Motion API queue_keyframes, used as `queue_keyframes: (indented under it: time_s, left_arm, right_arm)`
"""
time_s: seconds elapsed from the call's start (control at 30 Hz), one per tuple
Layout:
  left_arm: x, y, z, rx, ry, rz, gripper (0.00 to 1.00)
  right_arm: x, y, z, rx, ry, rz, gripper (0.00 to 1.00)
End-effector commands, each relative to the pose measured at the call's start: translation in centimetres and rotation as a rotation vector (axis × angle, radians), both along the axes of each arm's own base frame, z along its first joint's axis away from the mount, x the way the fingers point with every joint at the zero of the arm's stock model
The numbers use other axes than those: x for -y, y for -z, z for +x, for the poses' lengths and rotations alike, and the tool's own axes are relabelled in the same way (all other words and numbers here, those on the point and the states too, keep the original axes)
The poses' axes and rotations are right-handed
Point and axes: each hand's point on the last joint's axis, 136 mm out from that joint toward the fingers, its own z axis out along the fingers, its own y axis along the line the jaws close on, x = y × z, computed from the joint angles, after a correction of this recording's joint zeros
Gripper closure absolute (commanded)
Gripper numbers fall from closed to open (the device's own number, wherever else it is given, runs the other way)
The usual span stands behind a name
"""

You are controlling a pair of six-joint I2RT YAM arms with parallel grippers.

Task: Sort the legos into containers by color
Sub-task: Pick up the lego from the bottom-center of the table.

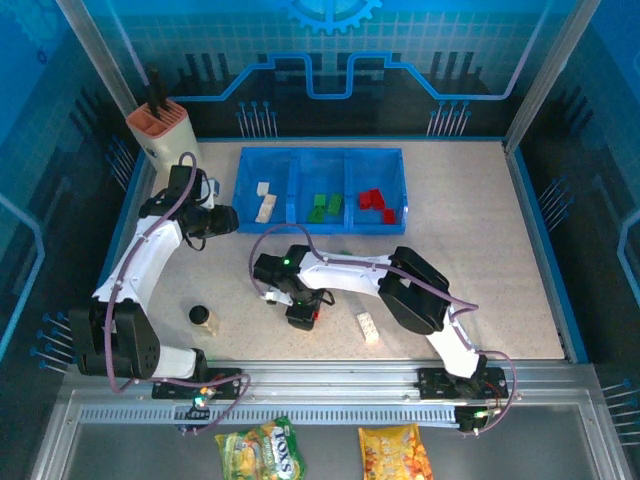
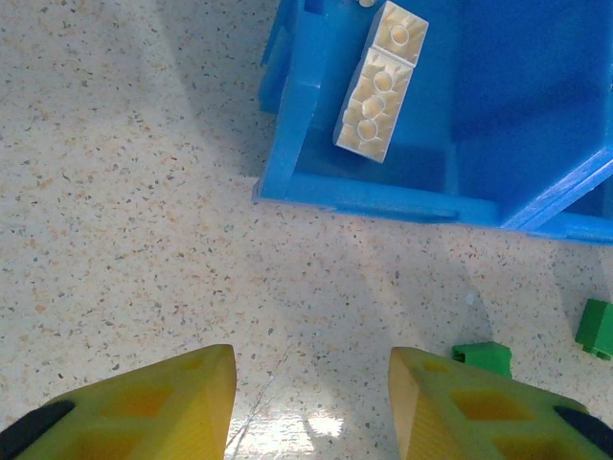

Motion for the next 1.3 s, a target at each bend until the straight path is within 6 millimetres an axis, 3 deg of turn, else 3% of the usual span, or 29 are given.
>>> queue_keyframes:
  time_s: [0.0,0.73,0.97,1.27]
  left_arm:
    - [-0.7,0.7,-0.2,-0.024,-0.006,0.017,0.53]
    - [-0.9,0.8,-0.2,-0.031,-0.012,0.021,0.53]
    - [-0.9,0.9,-0.2,-0.032,-0.012,0.021,0.53]
    - [-0.9,0.8,-0.2,-0.029,-0.012,0.020,0.53]
  right_arm:
    - [0.0,-0.4,0.0,0.014,-0.024,-0.023,0.41]
    - [0.1,-0.2,-0.2,-0.003,-0.023,-0.037,0.71]
    - [0.3,-0.8,-0.2,-0.006,0.012,-0.028,0.69]
    - [1.3,-3.3,0.9,0.002,0.150,0.039,0.67]
